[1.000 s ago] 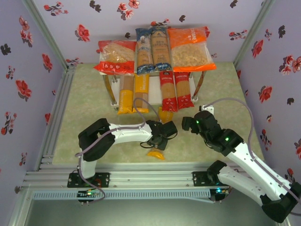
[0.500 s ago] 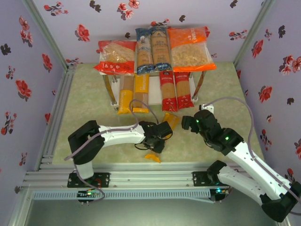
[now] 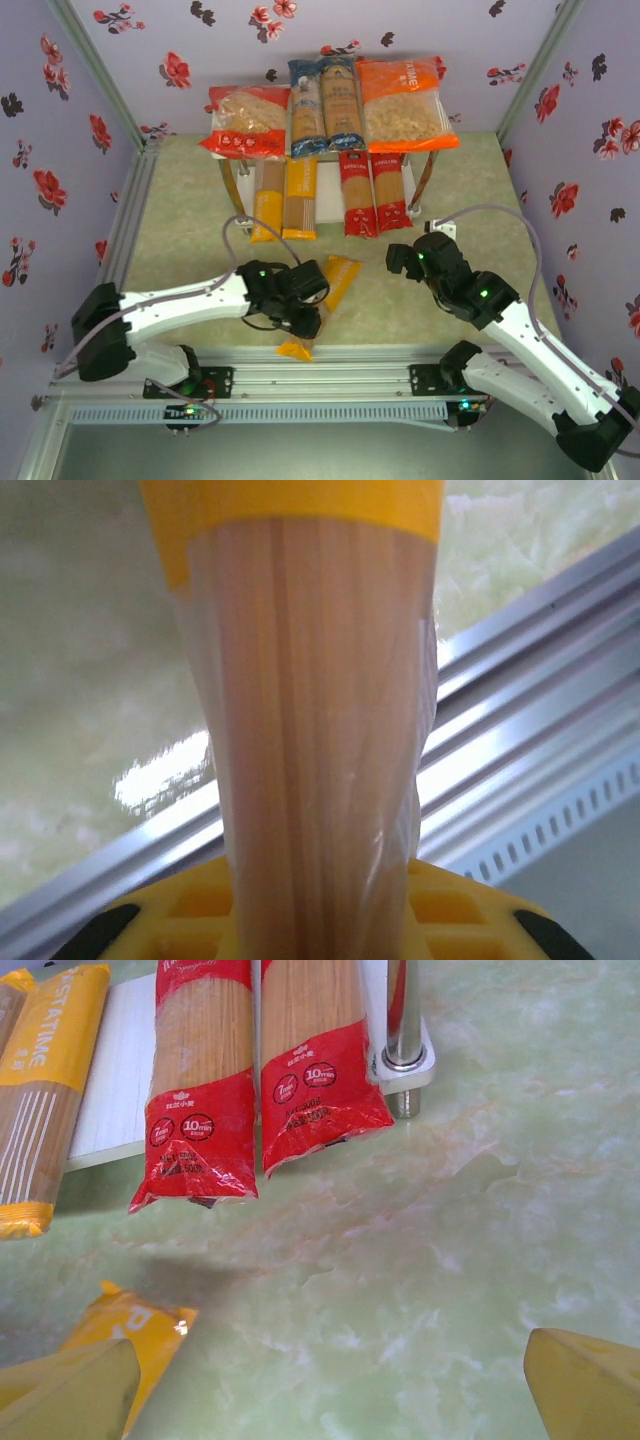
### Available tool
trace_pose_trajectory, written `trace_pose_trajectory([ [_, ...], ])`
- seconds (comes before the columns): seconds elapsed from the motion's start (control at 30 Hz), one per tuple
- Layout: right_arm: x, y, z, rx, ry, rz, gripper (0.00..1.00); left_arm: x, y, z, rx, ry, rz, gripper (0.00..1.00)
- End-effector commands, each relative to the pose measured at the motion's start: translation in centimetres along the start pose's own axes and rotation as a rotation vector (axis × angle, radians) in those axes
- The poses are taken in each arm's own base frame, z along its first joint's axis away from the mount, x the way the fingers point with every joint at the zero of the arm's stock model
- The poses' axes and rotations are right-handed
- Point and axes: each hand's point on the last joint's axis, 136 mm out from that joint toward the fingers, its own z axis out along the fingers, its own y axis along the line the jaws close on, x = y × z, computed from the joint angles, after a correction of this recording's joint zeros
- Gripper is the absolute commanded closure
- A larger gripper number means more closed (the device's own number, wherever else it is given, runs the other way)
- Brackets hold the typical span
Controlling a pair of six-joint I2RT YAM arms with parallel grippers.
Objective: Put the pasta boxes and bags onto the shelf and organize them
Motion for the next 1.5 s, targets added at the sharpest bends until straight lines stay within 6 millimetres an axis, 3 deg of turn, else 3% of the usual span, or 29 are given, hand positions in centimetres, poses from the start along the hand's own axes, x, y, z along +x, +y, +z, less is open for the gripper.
trace_pose_trajectory([
  [0.0, -1.4, 0.1, -0.5, 0.005, -0.037, 0.038, 0.01, 0.0, -1.2, -3.0, 0.090, -0.063, -0.027, 1.00],
  [0.3, -1.4, 0.9, -0.2, -0.021, -0.024, 0.039, 0.01, 0.0, -2.8, -7.6, 0.221, -0.148, -0.027, 1.00],
  [0.47, -1.4, 1.1, 0.1, -0.022, -0.021, 0.039, 0.01, -2.9, -4.1, -10.2, 0.302, -0.270, -0.024, 1.00],
  [0.6, -1.6, 1.2, 0.1, -0.024, -0.024, 0.038, 0.01, -6.6, -4.6, -11.4, 0.345, -0.381, -0.024, 1.00],
  [1.03, -2.5, 0.9, -0.7, -0.001, -0.046, -0.005, 0.01, -19.0, -2.3, -10.1, 0.340, -0.582, -0.118, 1.00],
  [1.13, -2.5, 0.9, -0.6, 0.002, -0.043, -0.013, 0.01, -21.9, -2.6, -9.8, 0.355, -0.607, -0.119, 1.00],
  [1.47, -2.6, 0.7, -0.2, 0.030, -0.036, -0.051, 0.01, -28.6, -0.1, -8.3, 0.249, -0.649, -0.145, 1.00],
])
